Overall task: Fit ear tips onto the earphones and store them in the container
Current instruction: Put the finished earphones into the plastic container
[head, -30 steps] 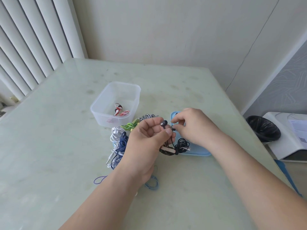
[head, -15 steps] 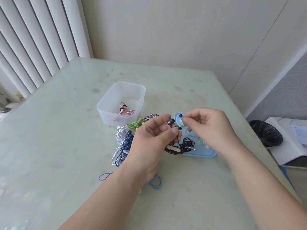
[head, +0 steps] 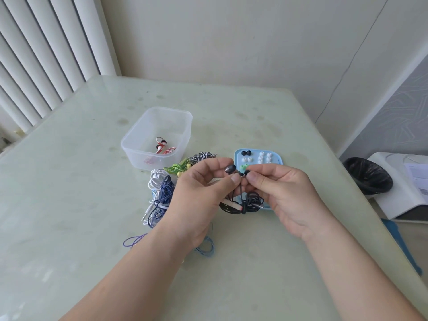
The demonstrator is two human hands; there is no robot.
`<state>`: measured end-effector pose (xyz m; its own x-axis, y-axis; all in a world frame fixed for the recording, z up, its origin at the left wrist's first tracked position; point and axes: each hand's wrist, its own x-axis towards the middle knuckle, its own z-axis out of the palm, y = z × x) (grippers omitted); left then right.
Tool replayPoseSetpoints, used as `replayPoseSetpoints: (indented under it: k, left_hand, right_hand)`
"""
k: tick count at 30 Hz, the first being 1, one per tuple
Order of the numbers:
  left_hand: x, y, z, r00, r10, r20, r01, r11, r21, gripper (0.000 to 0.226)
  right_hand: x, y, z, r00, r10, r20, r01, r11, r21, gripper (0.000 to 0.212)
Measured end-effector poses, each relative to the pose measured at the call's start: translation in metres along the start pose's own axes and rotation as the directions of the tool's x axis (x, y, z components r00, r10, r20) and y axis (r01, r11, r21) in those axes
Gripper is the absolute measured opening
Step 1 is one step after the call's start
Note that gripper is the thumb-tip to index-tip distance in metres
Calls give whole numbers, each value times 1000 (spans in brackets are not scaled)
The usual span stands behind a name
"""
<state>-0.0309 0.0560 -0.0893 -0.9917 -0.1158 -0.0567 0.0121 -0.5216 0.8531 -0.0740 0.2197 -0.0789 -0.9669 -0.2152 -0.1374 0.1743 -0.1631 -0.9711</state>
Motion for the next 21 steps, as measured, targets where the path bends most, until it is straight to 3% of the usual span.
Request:
replayPoseSetpoints:
  k: [4,21]
  left_hand:
    - [-1,-1,2,1000,-1,22,1,1000,0,24]
    - [0,1,2,999,29,43,-30,999,29,31]
  right_hand:
    - [-2,-4,-1,1000,19,4,-19,997,73,19]
    - [-5,-5,4,1000,18,15,-20,996,91,13]
